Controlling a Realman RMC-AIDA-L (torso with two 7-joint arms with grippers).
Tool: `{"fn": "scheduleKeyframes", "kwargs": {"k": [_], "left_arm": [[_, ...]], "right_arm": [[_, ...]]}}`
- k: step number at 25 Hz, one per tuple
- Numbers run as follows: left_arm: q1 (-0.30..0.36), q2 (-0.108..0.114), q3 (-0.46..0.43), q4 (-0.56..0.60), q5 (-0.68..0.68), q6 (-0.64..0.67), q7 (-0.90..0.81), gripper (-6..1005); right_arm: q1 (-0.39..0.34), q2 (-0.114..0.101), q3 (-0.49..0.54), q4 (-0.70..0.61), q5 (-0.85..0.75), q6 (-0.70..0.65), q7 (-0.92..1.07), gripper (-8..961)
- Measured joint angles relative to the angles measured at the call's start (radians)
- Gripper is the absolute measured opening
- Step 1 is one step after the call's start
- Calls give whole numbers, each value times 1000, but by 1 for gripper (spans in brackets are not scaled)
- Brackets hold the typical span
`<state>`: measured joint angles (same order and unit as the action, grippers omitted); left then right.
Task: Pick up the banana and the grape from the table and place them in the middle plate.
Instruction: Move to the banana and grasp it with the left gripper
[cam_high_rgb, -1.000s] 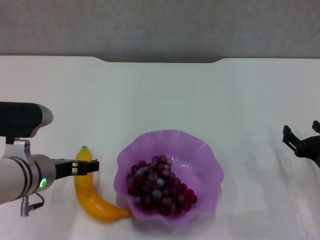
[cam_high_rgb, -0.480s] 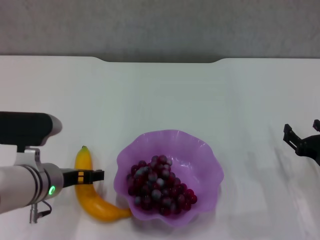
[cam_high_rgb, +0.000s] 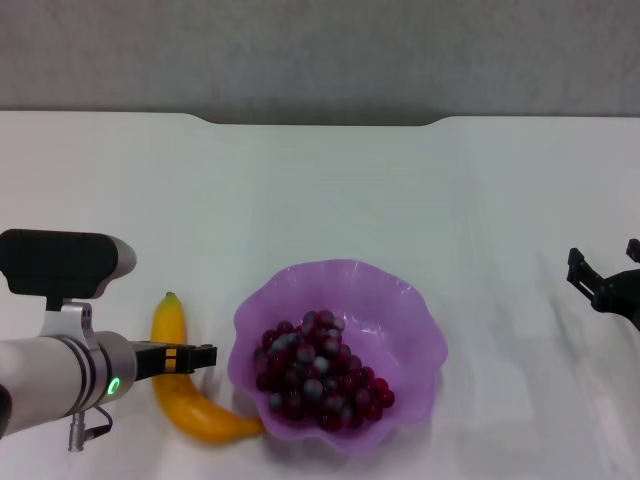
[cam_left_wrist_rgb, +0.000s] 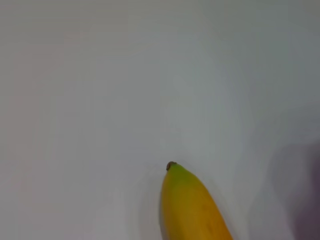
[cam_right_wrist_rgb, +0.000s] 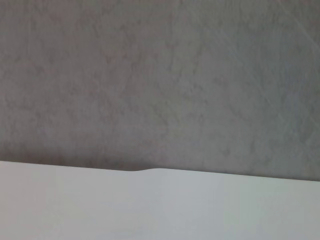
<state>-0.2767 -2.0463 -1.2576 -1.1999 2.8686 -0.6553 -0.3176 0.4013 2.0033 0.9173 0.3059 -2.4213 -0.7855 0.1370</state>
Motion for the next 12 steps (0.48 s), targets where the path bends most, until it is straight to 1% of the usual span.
{"fn": "scheduleKeyframes", "kwargs": {"k": [4, 10, 12], "left_arm": [[0, 0, 0, 2, 0, 0, 1, 907], [2, 2, -3, 13, 0, 14, 3, 747], [3, 3, -5, 13, 0, 18, 3, 675]], "right_arm": [[0, 0, 0, 2, -1, 0, 0, 832], [1, 0, 0, 2, -1, 0, -1, 832], [1, 0, 0, 2, -1, -1, -1, 832]]}}
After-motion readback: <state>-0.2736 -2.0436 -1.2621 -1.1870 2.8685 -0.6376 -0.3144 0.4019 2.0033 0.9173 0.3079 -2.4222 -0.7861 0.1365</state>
